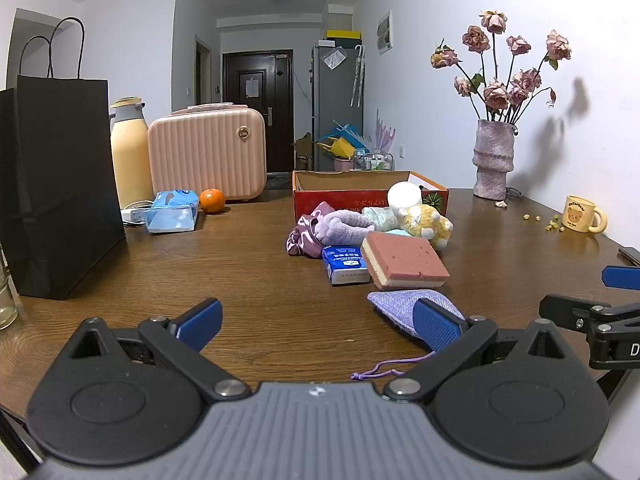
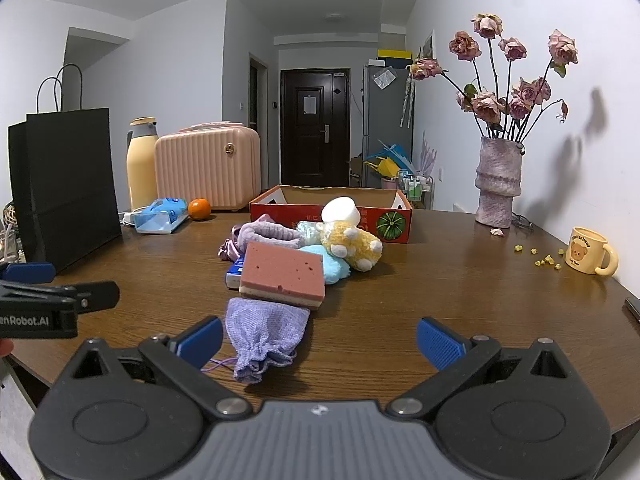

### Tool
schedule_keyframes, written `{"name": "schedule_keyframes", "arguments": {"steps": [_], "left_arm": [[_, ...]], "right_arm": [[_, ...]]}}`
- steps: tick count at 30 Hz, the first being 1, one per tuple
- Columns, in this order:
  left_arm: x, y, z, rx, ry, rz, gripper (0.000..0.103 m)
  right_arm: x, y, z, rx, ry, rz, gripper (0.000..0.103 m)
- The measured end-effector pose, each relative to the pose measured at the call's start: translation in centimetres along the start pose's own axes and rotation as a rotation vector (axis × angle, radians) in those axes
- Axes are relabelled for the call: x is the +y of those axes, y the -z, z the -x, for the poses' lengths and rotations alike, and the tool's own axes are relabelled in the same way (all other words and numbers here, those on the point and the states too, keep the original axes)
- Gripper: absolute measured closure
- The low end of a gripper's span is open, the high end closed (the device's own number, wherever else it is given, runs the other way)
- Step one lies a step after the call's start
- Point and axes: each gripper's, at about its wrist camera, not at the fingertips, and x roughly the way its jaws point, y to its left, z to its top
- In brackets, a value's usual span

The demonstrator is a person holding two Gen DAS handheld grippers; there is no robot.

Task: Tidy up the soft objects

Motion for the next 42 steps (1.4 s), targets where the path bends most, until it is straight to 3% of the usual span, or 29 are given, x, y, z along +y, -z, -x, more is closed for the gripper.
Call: {"name": "schedule_keyframes", "arguments": {"steps": [42], "left_arm": [[-0.07, -0.91, 0.92, -0.016, 0.002, -0.006, 0.0]], "right_arm": [[0.16, -0.04, 0.12, -0.004, 0.002, 0.001, 0.0]]}}
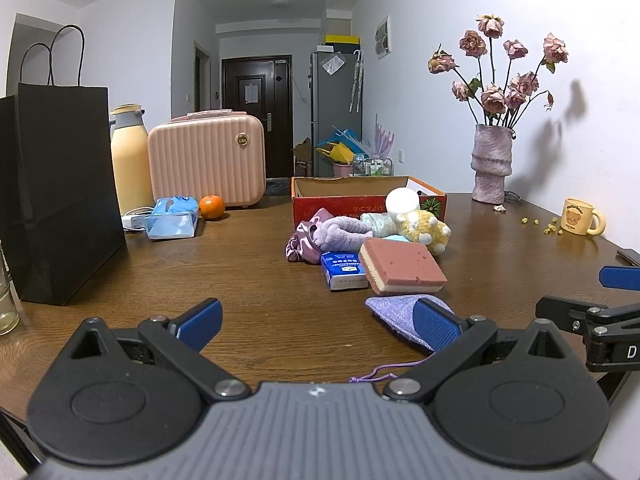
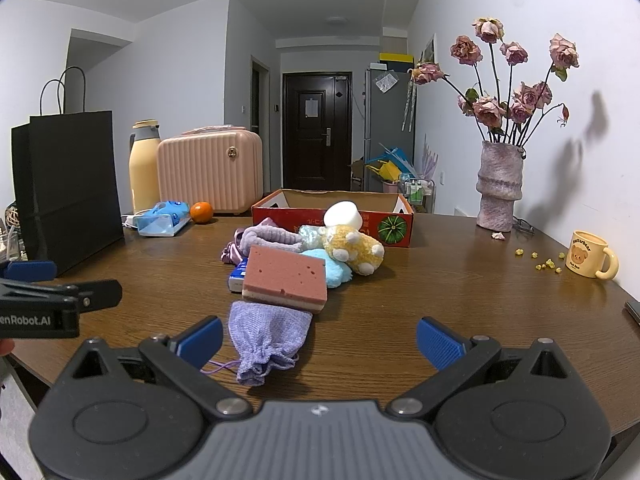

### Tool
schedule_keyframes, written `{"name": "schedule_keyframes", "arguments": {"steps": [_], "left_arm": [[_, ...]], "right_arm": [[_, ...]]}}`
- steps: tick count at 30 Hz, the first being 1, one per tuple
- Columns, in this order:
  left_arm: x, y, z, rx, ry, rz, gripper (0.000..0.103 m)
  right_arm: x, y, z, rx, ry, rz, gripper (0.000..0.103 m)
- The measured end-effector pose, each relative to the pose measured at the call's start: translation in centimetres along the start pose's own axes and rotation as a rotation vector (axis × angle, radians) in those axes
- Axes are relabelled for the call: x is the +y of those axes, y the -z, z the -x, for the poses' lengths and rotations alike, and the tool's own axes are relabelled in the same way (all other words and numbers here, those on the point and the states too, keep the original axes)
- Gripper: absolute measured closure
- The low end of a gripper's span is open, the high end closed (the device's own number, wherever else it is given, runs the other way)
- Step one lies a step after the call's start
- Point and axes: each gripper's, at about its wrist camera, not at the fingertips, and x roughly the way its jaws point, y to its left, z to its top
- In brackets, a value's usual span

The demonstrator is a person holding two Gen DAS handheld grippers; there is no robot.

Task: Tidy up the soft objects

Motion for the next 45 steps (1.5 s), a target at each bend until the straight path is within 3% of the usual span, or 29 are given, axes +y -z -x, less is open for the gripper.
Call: {"name": "schedule_keyframes", "arguments": {"steps": [24, 45], "left_arm": [[0.7, 0.2, -0.5, 0.0, -0.014, 0.009, 0.0], [3.0, 0.9, -4.3, 0.05, -0.079, 0.045, 0.0]], "right_arm": [[0.9, -0.5, -0.5, 0.004, -0.016, 0.007, 0.0], [2.3, 0.1, -7.5, 0.115, -0.085, 0.03, 0.0]]}}
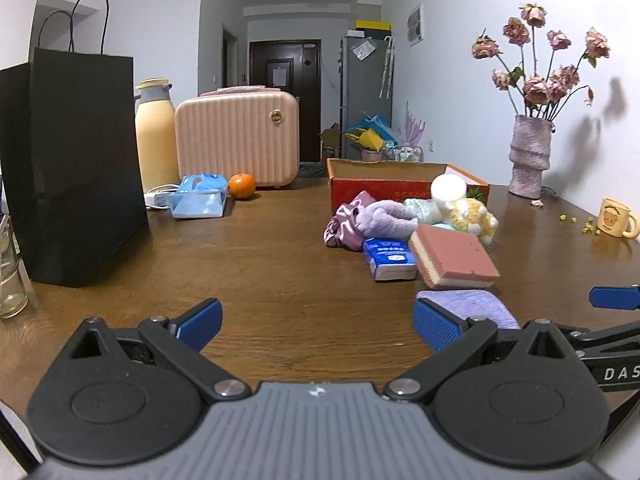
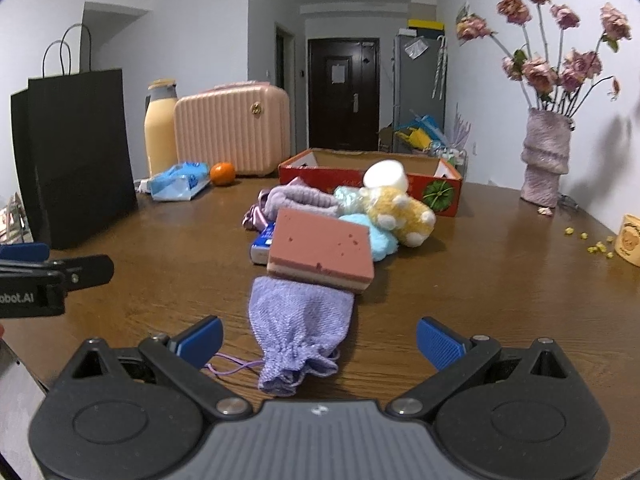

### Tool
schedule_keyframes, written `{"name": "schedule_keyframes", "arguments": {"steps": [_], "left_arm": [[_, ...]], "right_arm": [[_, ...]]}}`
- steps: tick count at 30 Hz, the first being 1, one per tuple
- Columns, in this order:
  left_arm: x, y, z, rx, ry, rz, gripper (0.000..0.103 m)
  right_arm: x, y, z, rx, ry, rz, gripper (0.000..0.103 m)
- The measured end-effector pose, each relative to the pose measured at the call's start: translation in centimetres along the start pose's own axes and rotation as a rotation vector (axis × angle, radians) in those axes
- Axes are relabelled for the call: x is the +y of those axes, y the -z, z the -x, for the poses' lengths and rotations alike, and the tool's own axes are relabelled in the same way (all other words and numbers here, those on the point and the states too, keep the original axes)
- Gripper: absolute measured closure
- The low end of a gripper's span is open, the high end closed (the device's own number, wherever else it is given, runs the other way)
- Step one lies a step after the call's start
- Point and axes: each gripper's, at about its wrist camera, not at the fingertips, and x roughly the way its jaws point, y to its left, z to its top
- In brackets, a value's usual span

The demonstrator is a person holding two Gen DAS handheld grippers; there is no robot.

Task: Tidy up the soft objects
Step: 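Reach the right tool to the lavender pouch and close on it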

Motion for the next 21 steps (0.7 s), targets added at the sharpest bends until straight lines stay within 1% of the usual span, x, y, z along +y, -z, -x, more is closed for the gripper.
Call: {"name": "schedule_keyframes", "arguments": {"steps": [4, 11, 13, 14, 15, 17, 21], "left_arm": [[0.5, 0.3, -0.8, 0.015, -0.009, 0.008, 0.0], [1.1, 0.7, -2.1, 0.041, -0.003, 0.017, 0.0], [1.1, 0.9, -2.4, 0.046, -0.008, 0.015, 0.0], [1.1, 0.9, -2.5, 0.046, -0.007, 0.016, 0.0], [1.2, 0.9, -2.6, 0.047, -0.009, 0.018, 0.0], [1.2, 1.0, -2.9, 0.05, -0.015, 0.02, 0.0], [1.4, 1.0, -3.5, 0.062, -0.019, 0.024, 0.0]], "right_arm": [[0.3, 0.1, -1.8, 0.023, -0.028, 0.004, 0.0], [0.3, 0.1, -5.0, 0.076, -0.05, 0.007, 0.009], [0.2, 0.1, -5.8, 0.09, -0.052, 0.011, 0.016], [0.1, 0.1, -6.2, 0.1, -0.055, 0.011, 0.022], [0.0, 0.1, -6.6, 0.109, -0.058, 0.01, 0.024], [-0.1, 0.1, -7.3, 0.121, -0.067, 0.008, 0.025], [-0.2, 0.2, -7.9, 0.133, -0.075, 0.011, 0.036]]}}
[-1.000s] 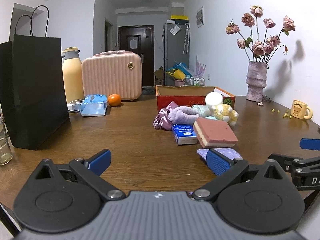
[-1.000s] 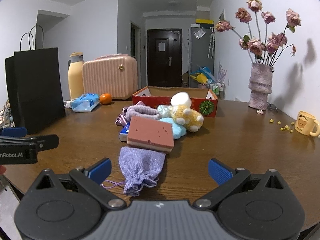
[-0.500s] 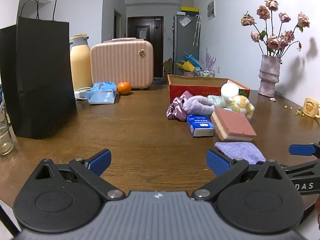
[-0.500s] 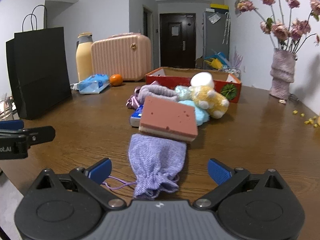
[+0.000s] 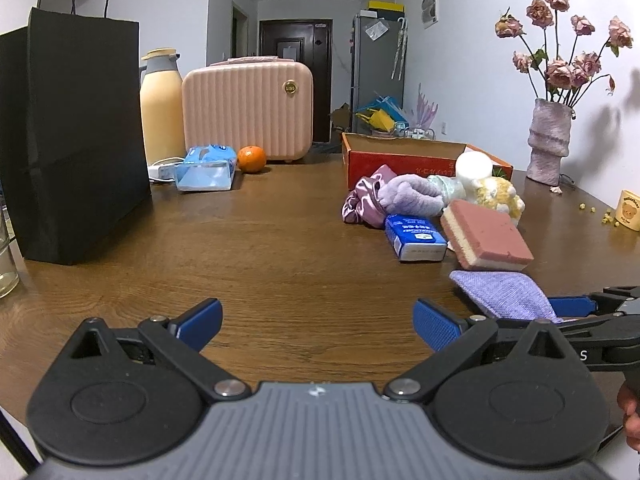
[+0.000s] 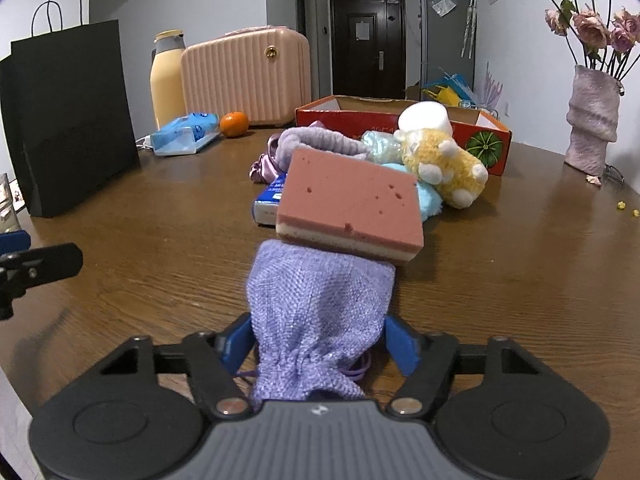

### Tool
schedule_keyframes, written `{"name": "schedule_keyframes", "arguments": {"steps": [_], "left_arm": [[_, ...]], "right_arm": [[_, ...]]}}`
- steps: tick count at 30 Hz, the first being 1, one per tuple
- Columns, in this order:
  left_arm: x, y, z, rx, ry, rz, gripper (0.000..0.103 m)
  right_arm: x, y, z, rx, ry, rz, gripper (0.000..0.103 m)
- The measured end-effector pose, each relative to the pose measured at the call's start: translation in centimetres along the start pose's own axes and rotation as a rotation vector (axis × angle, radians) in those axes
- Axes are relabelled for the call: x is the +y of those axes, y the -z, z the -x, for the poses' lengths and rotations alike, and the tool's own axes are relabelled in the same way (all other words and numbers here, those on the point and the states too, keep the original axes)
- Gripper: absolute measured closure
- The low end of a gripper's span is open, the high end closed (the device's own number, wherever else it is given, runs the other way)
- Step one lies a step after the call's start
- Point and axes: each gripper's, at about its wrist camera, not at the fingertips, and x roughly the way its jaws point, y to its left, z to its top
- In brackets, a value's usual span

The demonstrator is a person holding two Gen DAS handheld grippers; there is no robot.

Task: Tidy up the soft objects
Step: 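Reach the right tool to the lavender pouch and close on it, then lift the pouch with the right tool while the left tool grasps the pink sponge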

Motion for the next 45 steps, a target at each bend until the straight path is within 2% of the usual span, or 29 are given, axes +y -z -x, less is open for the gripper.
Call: {"name": "schedule_keyframes", "arguments": {"steps": [4, 9, 12, 24, 34, 45], "left_arm": [[-0.1, -0.1, -0.4, 0.005, 0.001, -0.002, 0.0], [-0.2, -0.1, -0.8, 0.014, 0.004, 0.001, 0.0], [-0.3, -0.1, -0.8, 0.01, 0.005, 0.004, 0.0], [-0.4, -0.6, 0.1, -0.006, 0.008, 0.026, 0.0], [-1.7, -1.3, 0.6, -0.011, 0.034, 0.018, 0.0], [-5.6, -2.1, -1.6, 0.045, 0.088, -0.023, 0.0]], "right_arm": [[-0.3, 0.1, -0.2, 0.002, -0.003, 0.008, 0.044], [-0.6, 0.1, 0.2, -0.005, -0.023, 0.006, 0.066], [-0.4, 0.1, 0.8, -0.018, -0.034, 0.012, 0.071], [0.4, -0.5, 5.3, -0.147, -0.094, 0.042, 0.075], [-1.2, -1.0, 8.3, -0.227, -0.05, 0.018, 0.075], [-5.1, -0.7, 8.7, -0.257, -0.018, -0.04, 0.075]]}}
